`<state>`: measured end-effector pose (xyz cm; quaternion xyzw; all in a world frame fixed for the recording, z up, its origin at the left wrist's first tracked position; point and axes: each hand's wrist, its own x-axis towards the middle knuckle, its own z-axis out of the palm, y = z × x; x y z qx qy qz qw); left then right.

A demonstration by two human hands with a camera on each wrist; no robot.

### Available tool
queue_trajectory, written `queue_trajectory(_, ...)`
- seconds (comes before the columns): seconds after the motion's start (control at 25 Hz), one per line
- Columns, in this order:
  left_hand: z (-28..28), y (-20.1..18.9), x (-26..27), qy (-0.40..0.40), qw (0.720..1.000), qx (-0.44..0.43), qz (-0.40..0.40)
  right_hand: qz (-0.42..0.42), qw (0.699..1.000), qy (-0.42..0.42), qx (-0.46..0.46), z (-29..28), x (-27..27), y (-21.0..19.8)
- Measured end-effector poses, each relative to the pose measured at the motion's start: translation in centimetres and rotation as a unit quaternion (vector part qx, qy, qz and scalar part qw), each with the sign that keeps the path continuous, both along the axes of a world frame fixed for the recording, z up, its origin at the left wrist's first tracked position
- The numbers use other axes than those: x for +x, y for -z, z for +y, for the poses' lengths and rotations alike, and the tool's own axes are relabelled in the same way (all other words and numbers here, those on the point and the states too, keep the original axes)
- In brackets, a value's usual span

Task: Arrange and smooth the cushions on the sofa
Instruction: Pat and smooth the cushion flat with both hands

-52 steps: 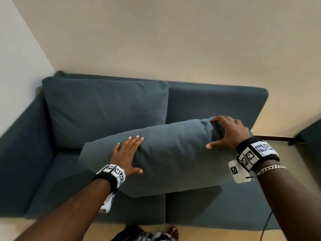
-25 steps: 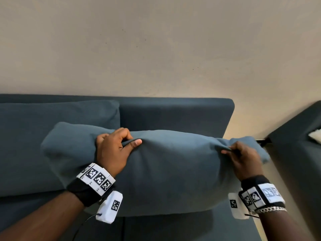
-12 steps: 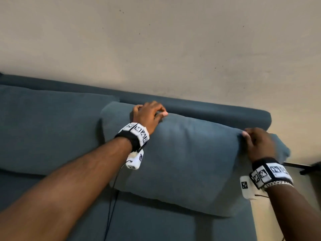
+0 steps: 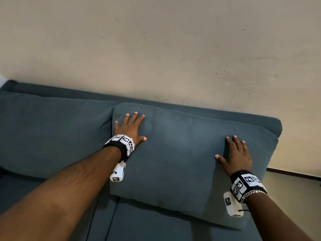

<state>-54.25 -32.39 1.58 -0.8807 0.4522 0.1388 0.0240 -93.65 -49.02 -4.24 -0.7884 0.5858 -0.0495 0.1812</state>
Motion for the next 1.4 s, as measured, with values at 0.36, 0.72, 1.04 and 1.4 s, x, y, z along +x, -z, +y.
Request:
queue_trajectory(0.36, -1.7, 0.2, 1.0, 0.024, 1.000, -0.007, 0.004, -0.008, 0.996, 0.074, 0.057, -1.9, -0.8, 0.3)
queue_trajectory(0.72, -6.8, 3.8, -2.5, 0.084, 0.967, -0.239, -0.003, -0.201, 0.890, 0.408, 0.025, -5.6, -2.8, 0.9)
queue_trajectory(1.04, -7.0, 1.2, -3.8, 0.068, 0.908, -0.410, 0.052, -0.319, 0.829, 0.440, -0.129, -3.7, -4.3, -2.9)
queue_trajectory(1.4, -7.2, 7.3, -12.1, 0.322, 0.924, -0.191, -0.081, -0.060, 0.969, -0.131, -0.201, 0.9, 7.5, 1.5)
